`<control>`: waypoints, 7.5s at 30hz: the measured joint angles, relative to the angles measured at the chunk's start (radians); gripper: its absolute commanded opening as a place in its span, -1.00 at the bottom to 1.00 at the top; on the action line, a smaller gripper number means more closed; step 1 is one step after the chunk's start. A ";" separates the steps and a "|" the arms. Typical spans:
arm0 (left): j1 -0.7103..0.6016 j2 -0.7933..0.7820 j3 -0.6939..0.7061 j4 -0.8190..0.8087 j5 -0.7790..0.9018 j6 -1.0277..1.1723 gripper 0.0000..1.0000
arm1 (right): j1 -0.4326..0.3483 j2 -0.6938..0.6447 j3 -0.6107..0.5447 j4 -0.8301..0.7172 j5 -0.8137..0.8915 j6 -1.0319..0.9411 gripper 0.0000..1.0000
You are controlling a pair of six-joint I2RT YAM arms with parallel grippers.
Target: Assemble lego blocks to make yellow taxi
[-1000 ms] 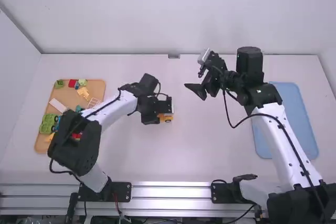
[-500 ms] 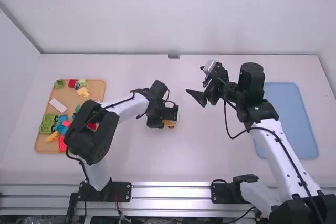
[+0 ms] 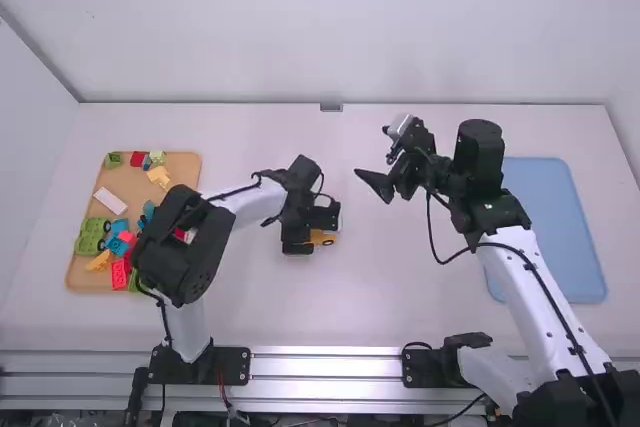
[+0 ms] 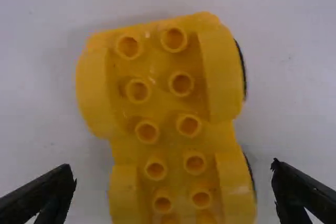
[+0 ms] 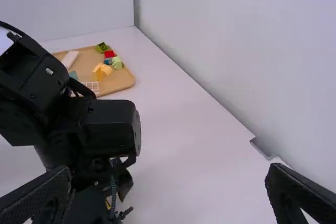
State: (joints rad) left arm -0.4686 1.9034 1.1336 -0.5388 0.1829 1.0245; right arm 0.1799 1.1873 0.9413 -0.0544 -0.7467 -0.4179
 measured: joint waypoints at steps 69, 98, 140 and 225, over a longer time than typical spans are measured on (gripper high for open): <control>1.004 0.483 0.903 -0.360 -0.085 -0.452 0.36 | 0.366 0.423 0.361 -0.046 0.100 -0.108 0.97; 0.975 0.471 0.858 -0.288 -0.041 -0.086 0.54 | 0.366 0.424 0.361 -0.008 0.149 -0.034 0.97; 0.997 0.472 0.771 -0.341 -0.169 0.120 -0.19 | 0.366 0.425 0.361 -0.024 0.153 -0.008 0.97; 0.200 -0.157 -0.190 0.067 -0.018 -2.964 -0.95 | 0.043 0.356 0.327 -0.629 -0.392 -0.754 0.97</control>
State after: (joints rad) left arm -0.2684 1.7466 0.9432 -0.4721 0.1646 -1.9400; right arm 0.2226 1.5436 1.2682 -0.6834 -1.1389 -1.1717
